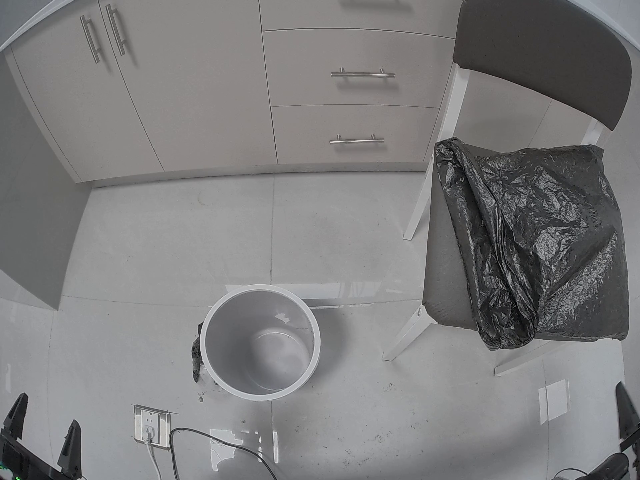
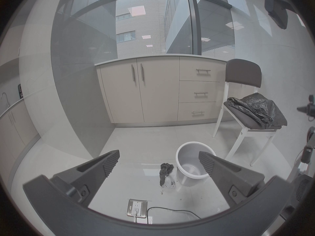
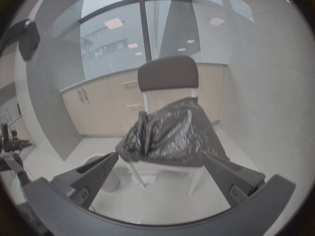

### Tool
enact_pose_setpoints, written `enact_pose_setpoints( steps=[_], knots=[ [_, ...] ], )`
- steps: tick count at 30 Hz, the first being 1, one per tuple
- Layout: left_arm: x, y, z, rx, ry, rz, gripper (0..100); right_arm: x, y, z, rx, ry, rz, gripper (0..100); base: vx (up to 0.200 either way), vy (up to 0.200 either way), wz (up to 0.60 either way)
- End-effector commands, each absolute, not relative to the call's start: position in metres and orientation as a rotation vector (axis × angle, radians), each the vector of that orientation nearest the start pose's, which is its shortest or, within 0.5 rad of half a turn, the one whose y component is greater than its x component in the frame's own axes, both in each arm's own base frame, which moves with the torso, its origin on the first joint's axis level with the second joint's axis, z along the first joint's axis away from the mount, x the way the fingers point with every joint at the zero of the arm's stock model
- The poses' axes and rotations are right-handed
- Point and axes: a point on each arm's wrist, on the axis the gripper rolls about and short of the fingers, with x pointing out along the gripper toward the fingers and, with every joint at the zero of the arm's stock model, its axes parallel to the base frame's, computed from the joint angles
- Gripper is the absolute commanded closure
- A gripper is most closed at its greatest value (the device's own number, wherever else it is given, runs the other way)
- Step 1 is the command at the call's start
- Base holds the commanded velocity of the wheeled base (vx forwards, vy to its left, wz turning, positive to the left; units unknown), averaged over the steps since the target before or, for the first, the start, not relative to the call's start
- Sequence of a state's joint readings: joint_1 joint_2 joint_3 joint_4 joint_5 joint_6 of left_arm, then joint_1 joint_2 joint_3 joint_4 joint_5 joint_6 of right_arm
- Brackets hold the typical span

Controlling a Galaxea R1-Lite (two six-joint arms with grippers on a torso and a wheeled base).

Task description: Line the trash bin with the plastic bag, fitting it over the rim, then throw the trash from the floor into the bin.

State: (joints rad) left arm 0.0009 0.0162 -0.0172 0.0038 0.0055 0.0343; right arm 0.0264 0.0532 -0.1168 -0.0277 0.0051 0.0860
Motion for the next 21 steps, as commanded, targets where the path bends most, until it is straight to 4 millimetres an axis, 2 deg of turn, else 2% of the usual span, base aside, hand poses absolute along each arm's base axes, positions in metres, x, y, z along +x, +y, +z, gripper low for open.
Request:
enact_pose_setpoints(
  steps=[1, 3, 5, 6, 8, 11, 14, 15, 16, 17, 19, 21],
  knots=[
    [-0.023, 0.000, 0.075, 0.035, 0.003, 0.006, 0, -0.005, -0.001, 0.277, 0.081, -0.240, 0.150, 0, 0.000, 0.000, 0.00],
    [-0.023, 0.000, 0.075, 0.037, 0.005, 0.005, 0, 0.017, 0.003, 0.279, 0.084, -0.177, 0.156, 0, 0.000, 0.000, 0.00],
    [-0.023, 0.000, 0.075, 0.037, 0.005, 0.005, 0, 0.047, 0.008, 0.279, 0.120, -0.086, 0.169, 0, 0.000, 0.000, 0.00],
    [-0.023, 0.000, 0.075, 0.038, 0.005, 0.005, 0, 0.049, 0.008, 0.279, 0.123, -0.081, 0.171, 0, 0.000, 0.000, 0.00],
    [-0.023, 0.000, 0.075, 0.038, 0.003, 0.005, 0, 0.089, 0.023, 0.279, 0.178, -0.021, 0.255, 0, 0.000, 0.000, 0.00],
    [-0.023, 0.000, 0.075, 0.038, 0.003, -0.003, 0, 0.121, 0.042, 0.271, 0.207, 0.051, 0.311, 0, 0.000, 0.000, 0.00],
    [-0.023, 0.000, 0.076, 0.041, 0.000, -0.003, 0, 0.144, 0.054, 0.258, 0.206, 0.142, 0.310, 0, 0.000, 0.000, 0.00],
    [-0.023, 0.000, 0.076, 0.041, 0.001, -0.003, 0, 0.145, 0.055, 0.257, 0.205, 0.147, 0.311, 0, 0.000, 0.000, 0.00],
    [-0.023, 0.000, 0.076, 0.043, 0.001, -0.006, 0, 0.157, 0.065, 0.249, 0.203, 0.204, 0.330, 0, 0.000, 0.000, 0.00],
    [-0.023, 0.000, 0.076, 0.043, 0.001, -0.006, 0, 0.157, 0.065, 0.249, 0.203, 0.204, 0.330, 0, 0.000, 0.000, 0.00],
    [-0.023, 0.000, 0.076, 0.044, 0.001, -0.009, 0, 0.171, 0.072, 0.242, 0.230, 0.259, 0.325, 0, 0.000, 0.000, 0.00],
    [-0.023, 0.000, 0.076, 0.044, 0.001, -0.012, 0, 0.173, 0.073, 0.242, 0.238, 0.261, 0.327, 0, 0.000, 0.000, 0.00]
  ],
)
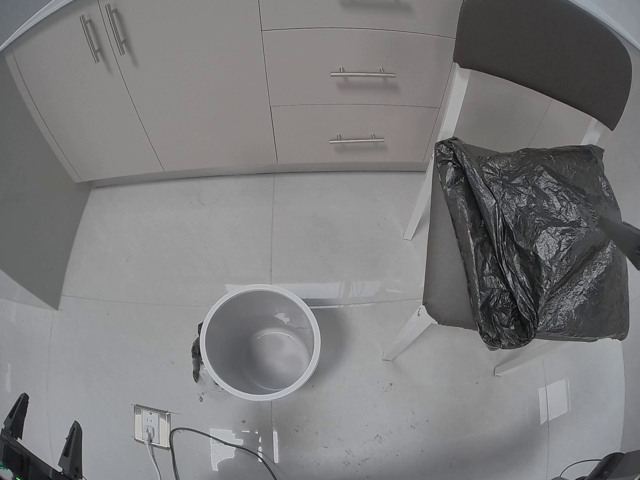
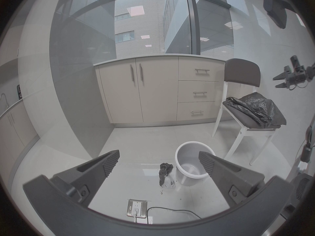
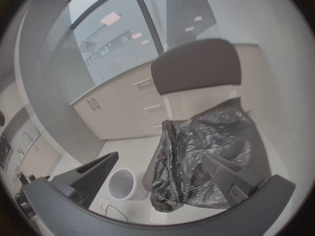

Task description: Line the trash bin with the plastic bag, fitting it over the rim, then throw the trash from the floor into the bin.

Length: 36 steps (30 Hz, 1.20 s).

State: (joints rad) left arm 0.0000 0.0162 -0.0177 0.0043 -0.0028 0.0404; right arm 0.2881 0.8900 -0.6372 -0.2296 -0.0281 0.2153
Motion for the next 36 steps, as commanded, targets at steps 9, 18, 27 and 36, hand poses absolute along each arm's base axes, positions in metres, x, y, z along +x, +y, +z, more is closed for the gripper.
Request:
enact_pose_setpoints(
  steps=[9, 18, 27, 36],
  knots=[
    [-0.024, 0.001, 0.355, -0.389, -0.113, -0.162, 0, 0.179, 0.081, 0.257, 0.270, 0.198, 0.364, 0, 0.000, 0.000, 0.00],
    [-0.007, -0.002, 0.298, -0.341, 0.174, -0.173, 0, 0.149, 0.077, 0.260, 0.297, 0.266, 0.382, 0, 0.000, 0.000, 0.00],
    [0.017, -0.005, 0.253, -0.291, 0.308, -0.208, 0, 0.115, 0.065, 0.228, 0.345, 0.507, 0.276, 0, 0.000, 0.000, 0.00],
    [0.047, -0.008, 0.231, -0.290, 0.250, -0.196, 0, 0.121, 0.066, 0.192, 0.386, 0.617, 0.112, 0, 0.000, 0.000, 0.00]
  ],
)
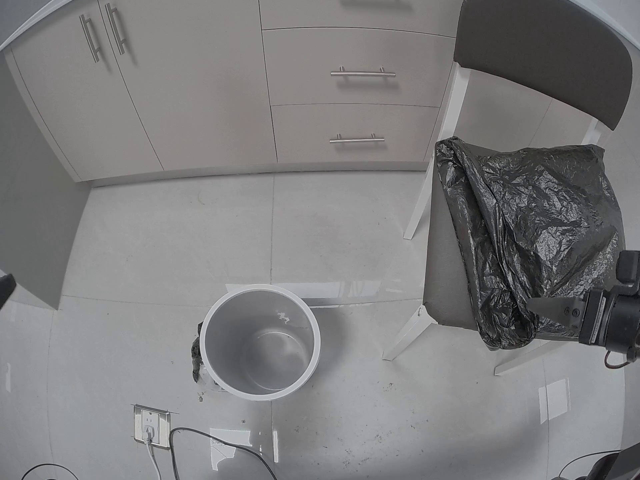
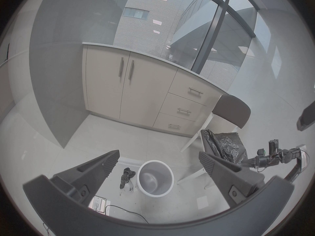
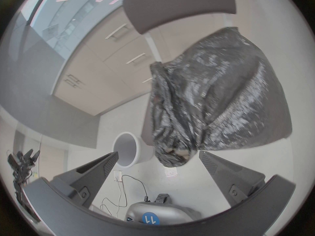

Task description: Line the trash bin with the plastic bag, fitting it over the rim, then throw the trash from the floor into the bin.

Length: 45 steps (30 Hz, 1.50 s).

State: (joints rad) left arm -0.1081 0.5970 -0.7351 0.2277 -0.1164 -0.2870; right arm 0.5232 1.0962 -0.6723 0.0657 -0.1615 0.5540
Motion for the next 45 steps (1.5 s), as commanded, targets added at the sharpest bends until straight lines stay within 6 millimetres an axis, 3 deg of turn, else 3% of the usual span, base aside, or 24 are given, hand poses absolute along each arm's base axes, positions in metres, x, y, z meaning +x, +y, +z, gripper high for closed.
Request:
enact_pose_setpoints(
  steps=[1, 21, 37, 45],
  knots=[
    [0.049, -0.008, 0.230, -0.289, 0.259, -0.193, 0, 0.123, 0.067, 0.190, 0.384, 0.621, 0.095, 0, 0.000, 0.000, 0.00],
    [0.071, -0.010, 0.226, -0.281, 0.341, -0.149, 0, 0.155, 0.083, 0.165, 0.356, 0.654, 0.040, 0, 0.000, 0.000, 0.00],
    [0.063, -0.011, 0.229, -0.289, 0.306, -0.181, 0, 0.171, 0.082, 0.160, 0.440, 0.623, -0.032, 0, 0.000, 0.000, 0.00],
    [0.060, -0.012, 0.229, -0.286, 0.305, -0.212, 0, 0.188, 0.089, 0.144, 0.411, 0.615, -0.108, 0, 0.000, 0.000, 0.00]
  ],
)
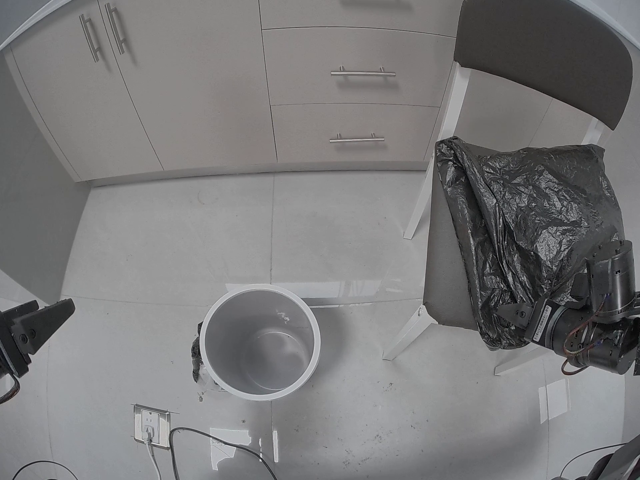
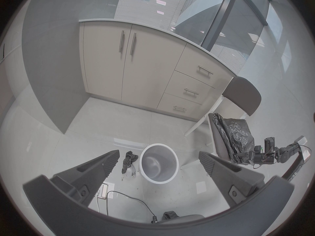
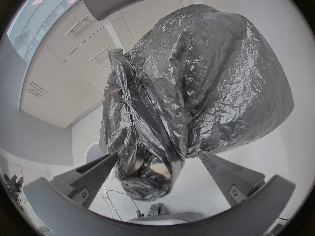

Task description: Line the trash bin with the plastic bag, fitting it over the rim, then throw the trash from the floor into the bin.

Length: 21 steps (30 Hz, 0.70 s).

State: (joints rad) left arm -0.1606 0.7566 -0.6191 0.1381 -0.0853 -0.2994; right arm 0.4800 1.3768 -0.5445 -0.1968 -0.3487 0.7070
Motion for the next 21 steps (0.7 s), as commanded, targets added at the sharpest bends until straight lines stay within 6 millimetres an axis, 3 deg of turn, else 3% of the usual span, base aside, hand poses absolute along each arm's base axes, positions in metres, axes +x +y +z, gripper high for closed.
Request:
enact_pose_setpoints(
  steps=[1, 15, 16, 21],
  knots=[
    [0.0605, -0.0123, 0.2288, -0.286, 0.305, -0.211, 0, 0.1886, 0.0892, 0.1442, 0.412, 0.614, -0.107, 0, 0.000, 0.000, 0.00],
    [0.0608, -0.0126, 0.2246, -0.283, 0.319, -0.213, 0, 0.1955, 0.0917, 0.1448, 0.421, 0.577, -0.130, 0, 0.000, 0.000, 0.00],
    [0.0604, -0.0126, 0.2247, -0.283, 0.318, -0.215, 0, 0.1959, 0.0919, 0.1449, 0.432, 0.577, -0.133, 100, 0.000, 0.000, 0.00],
    [0.0604, -0.0127, 0.2247, -0.284, 0.318, -0.216, 0, 0.1959, 0.0919, 0.1456, 0.439, 0.575, -0.133, 100, 0.000, 0.000, 0.00]
  ],
)
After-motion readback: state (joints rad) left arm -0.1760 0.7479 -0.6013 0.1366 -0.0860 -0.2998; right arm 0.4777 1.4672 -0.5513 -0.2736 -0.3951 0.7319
